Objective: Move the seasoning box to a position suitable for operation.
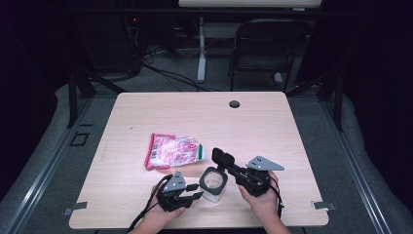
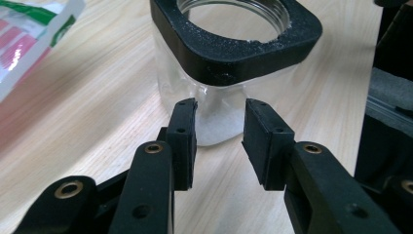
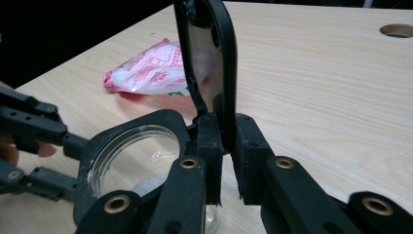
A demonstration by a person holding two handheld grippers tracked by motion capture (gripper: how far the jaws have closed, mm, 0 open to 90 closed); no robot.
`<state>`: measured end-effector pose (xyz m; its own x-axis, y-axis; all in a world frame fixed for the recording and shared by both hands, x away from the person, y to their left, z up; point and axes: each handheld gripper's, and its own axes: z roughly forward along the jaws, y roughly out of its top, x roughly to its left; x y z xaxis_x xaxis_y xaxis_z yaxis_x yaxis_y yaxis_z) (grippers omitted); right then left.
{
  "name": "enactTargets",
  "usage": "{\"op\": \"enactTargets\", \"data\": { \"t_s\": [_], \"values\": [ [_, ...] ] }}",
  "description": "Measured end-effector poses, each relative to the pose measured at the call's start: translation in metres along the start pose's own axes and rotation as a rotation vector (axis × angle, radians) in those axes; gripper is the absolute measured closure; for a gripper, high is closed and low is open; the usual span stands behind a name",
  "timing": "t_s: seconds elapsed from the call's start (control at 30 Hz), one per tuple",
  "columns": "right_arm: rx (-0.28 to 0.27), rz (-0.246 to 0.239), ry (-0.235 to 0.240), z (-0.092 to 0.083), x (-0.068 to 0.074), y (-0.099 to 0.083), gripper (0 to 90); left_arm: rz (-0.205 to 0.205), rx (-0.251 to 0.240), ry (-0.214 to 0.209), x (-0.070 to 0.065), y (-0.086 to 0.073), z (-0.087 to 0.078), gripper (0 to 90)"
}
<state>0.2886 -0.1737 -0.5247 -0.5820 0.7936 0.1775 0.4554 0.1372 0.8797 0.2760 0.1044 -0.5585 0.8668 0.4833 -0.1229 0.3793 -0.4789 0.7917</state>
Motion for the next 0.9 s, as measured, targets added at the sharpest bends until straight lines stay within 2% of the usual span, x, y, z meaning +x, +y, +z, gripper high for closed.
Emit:
{"op": "enactTargets", "data": {
  "t_s": [0.23, 0.4, 0.63, 0.7, 0.9],
  "values": [
    [-0.010, 0.027, 0.000, 0.002, -0.005, 0.000, 80.8, 0.010, 0.005, -0.012, -0.003, 0.000, 0.004, 65.3],
    [-0.015, 0.013, 0.008, 0.000, -0.005, -0.001, 77.3, 0.007, -0.001, 0.006, 0.001, -0.001, 0.000, 65.5],
    [-0.018, 0.028, 0.016, -0.003, -0.009, -0.004, 74.4, -0.019, -0.027, 0.053, 0.014, -0.002, -0.012, 65.4],
    [-0.018, 0.033, 0.018, -0.004, -0.009, -0.005, 74.1, -0.038, -0.037, 0.068, 0.019, -0.003, -0.015, 65.4],
    [-0.009, 0.030, 0.026, -0.003, -0.008, -0.007, 73.1, -0.064, -0.046, 0.128, 0.035, -0.005, -0.025, 65.1]
  ]
}}
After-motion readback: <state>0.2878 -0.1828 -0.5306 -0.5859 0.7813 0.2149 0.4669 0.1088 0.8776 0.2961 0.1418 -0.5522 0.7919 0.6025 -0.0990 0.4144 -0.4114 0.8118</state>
